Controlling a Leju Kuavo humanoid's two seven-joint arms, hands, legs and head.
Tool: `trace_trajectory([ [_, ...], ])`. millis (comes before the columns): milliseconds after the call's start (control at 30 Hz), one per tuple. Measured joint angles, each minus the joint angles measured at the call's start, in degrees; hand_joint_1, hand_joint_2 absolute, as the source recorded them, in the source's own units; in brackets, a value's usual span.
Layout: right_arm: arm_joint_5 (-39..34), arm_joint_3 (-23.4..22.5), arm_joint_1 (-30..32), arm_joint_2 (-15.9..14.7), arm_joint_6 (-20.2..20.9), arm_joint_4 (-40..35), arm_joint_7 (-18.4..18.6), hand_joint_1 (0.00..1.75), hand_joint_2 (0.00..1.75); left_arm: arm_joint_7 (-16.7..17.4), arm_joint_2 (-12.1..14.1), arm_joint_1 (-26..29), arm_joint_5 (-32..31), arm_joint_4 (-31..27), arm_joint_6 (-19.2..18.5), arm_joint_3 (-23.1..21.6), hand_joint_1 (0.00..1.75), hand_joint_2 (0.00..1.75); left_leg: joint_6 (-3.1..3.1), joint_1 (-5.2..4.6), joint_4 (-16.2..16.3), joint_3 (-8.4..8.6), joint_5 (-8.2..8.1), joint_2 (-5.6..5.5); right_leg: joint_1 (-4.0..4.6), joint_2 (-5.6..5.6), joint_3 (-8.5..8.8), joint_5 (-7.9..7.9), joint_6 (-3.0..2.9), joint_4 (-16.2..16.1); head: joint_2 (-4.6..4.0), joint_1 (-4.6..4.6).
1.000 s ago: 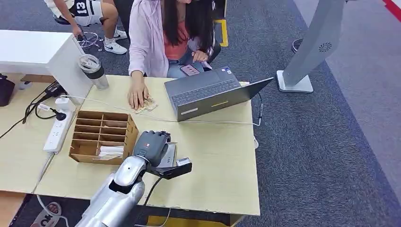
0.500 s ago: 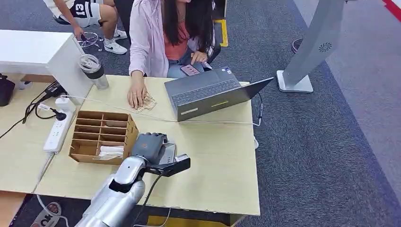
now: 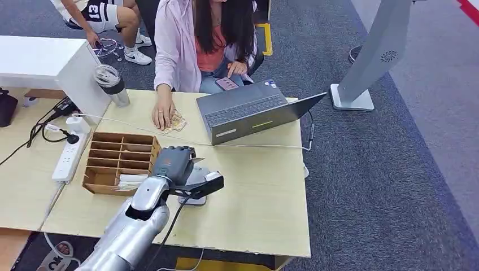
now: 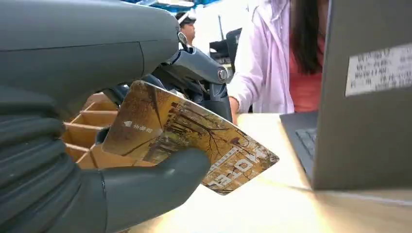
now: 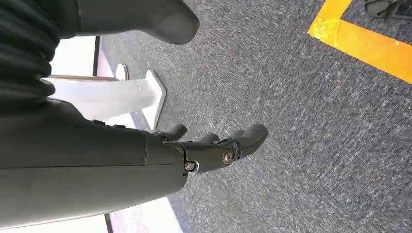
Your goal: Pass the card to the sensor for recognition and then transmit it.
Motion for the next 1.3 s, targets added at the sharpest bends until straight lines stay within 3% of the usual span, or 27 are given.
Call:
trace_trajectory([
  [100, 0.8, 0.0, 0.1, 0.0, 0.1, 0.0, 0.0, 0.0, 1.75, -0.1, 0.6, -1.1, -0.9, -1.4, 5.7, 0.5, 1.75, 1.75, 0.0, 0.01, 0.0, -0.01, 0.0, -0.01, 0.01, -0.03, 0.0, 0.0, 0.0, 0.0, 0.0, 0.02],
  [367, 0.9, 0.0, 0.1, 0.0, 0.1, 0.0, 0.0, 0.0, 1.75, -0.4, 0.9, -1.7, -0.9, -1.5, 6.0, 0.7, 1.75, 1.75, 0.0, 0.0, 0.0, -0.01, 0.0, -0.01, 0.01, -0.03, 0.01, 0.0, 0.0, 0.0, 0.0, 0.0],
  [467, 1.6, 0.0, 0.1, 0.0, 0.4, 0.0, -0.1, 0.0, 1.75, -0.9, 1.8, -4.2, -2.2, -1.9, 7.9, 2.0, 1.75, 1.75, -0.01, 0.01, 0.0, 0.0, 0.02, -0.01, 0.01, -0.01, 0.01, 0.0, 0.0, 0.0, 0.0, 0.02],
  [533, 3.6, 0.0, 0.1, 0.0, 1.4, 0.0, -0.8, 0.0, 1.75, -7.8, 6.3, -12.7, -3.1, 0.8, 11.9, 6.7, 1.75, 1.75, -0.01, 0.02, 0.0, 0.01, 0.1, -0.01, 0.03, -0.04, 0.0, 0.01, -0.01, 0.1, 0.0, 0.02],
  [1033, 4.8, 0.0, -0.1, 0.0, 1.9, 0.0, -0.7, 0.0, 1.75, -10.4, 10.8, -17.5, -2.5, 5.8, 12.6, 11.7, 1.75, 1.75, -0.02, 0.03, 0.0, -0.02, 0.11, 0.01, 0.03, -0.01, -0.04, 0.02, -0.02, 0.1, 0.0, 0.02],
  [1067, 4.8, 0.0, -0.1, 0.0, 1.9, 0.0, -0.7, 0.0, 1.75, -10.5, 11.1, -17.6, -2.4, 5.9, 12.7, 11.9, 0.0, 1.75, -0.02, 0.03, 0.0, -0.03, 0.11, 0.0, 0.03, 0.0, -0.04, 0.02, -0.02, 0.1, 0.0, 0.0],
  [1300, 5.4, -0.7, -0.2, 0.0, 2.0, 0.0, -0.8, 0.0, 1.75, -11.1, 11.6, -17.3, -1.9, 6.4, 15.5, 13.7, 0.0, 1.75, -0.02, 0.02, 0.0, -0.06, 0.1, -0.01, 0.02, -0.01, -0.06, 0.01, -0.02, 0.1, 0.0, 0.0],
])
